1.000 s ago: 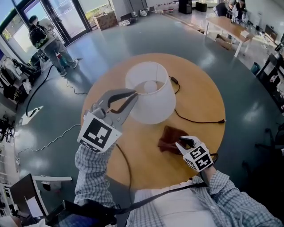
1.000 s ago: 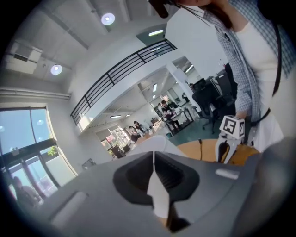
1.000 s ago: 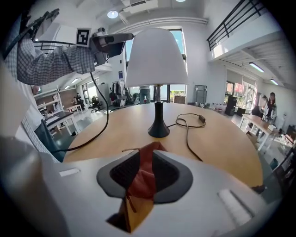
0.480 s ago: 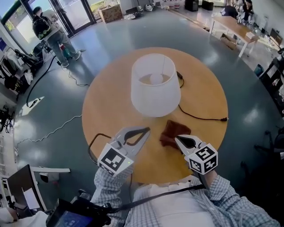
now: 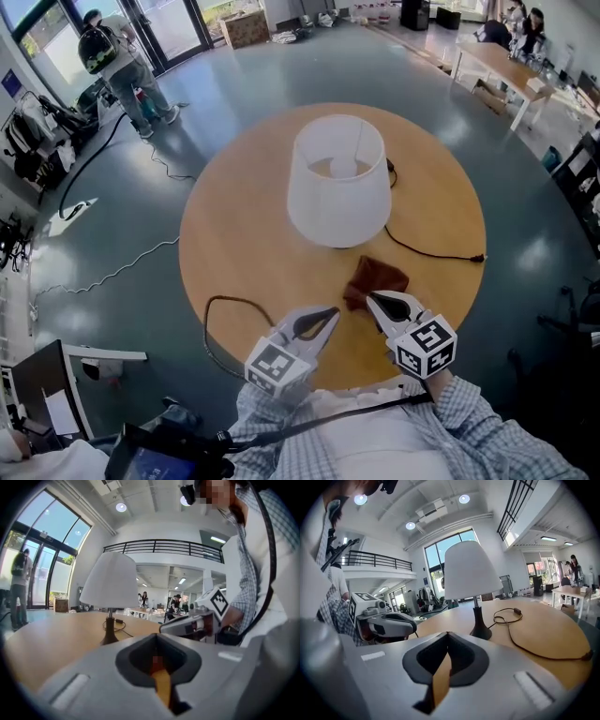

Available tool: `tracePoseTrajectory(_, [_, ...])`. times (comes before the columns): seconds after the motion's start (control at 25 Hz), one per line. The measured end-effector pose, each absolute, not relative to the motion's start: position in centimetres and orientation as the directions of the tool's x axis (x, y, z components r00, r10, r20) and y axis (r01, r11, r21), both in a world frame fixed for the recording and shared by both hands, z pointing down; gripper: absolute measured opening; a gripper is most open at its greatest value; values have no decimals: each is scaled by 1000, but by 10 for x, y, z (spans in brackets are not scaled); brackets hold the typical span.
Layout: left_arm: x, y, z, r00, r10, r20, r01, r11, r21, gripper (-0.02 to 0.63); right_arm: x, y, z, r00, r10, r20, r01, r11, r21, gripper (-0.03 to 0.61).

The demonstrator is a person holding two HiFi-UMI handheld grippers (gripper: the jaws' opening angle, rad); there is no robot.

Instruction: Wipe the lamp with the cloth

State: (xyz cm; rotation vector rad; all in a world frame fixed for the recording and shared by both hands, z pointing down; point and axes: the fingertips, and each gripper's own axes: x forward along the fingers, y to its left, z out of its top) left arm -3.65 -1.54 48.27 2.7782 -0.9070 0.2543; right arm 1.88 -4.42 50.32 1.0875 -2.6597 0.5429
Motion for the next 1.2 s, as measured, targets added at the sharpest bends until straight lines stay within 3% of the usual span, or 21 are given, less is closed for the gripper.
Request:
tracePoseTrajectory(0.76, [-23,6,519,813,-490,314,-567,-789,237,5,19,-29,531,-713,-570,408,-677,711,-190,3])
tracePoseTrajectory(1.2, [-20,3,527,805,-498,323,-574,-793,206,5,30,-30,538,-690,-575,438,-698,688,-198,3])
